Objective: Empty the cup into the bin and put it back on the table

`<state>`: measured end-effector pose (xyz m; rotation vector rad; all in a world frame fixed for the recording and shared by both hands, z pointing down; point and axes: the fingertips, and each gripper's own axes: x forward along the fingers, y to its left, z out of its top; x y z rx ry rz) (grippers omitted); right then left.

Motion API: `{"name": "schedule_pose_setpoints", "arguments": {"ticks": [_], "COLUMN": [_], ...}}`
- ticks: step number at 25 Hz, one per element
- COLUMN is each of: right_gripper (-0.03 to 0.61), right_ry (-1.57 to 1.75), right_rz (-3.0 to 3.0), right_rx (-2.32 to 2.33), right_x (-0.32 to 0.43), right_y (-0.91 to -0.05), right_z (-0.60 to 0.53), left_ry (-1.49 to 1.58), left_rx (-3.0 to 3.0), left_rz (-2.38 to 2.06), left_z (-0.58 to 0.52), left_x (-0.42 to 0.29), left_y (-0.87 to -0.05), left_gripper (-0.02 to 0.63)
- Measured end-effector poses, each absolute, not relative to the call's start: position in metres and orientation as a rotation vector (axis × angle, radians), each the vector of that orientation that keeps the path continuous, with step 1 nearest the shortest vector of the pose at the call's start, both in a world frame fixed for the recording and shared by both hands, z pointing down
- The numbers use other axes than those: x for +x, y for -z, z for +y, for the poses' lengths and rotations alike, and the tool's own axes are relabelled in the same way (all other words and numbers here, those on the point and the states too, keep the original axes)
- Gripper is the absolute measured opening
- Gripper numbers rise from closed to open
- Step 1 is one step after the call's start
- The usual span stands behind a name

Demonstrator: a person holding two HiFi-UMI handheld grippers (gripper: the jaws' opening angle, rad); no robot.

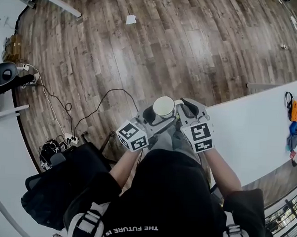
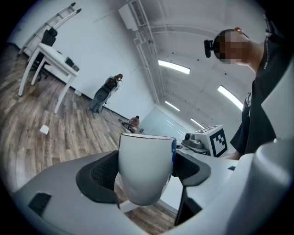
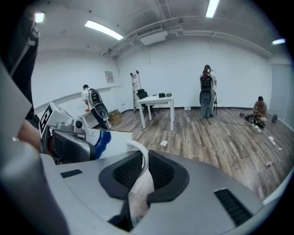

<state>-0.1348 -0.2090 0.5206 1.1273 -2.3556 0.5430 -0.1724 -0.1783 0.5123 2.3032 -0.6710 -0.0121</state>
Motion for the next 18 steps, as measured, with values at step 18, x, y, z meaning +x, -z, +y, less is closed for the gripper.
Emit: {"name": "schedule_pose_setpoints", "arguments": {"ticks": [18], "right_gripper": [0.049], "right_ry": [-0.053], "right_rz": [-2.141], "right_rx": [2.011], "right_x": [0.075], "right_y": [-0.354], "right_z": [-0.150], "left_ry": [0.021], "left_rx": [2.926], "left_rz": [0.151], "left_z": [-0.145], "left_x": [0.028], "left_y": [-0.359], "left_gripper": [0.368]}}
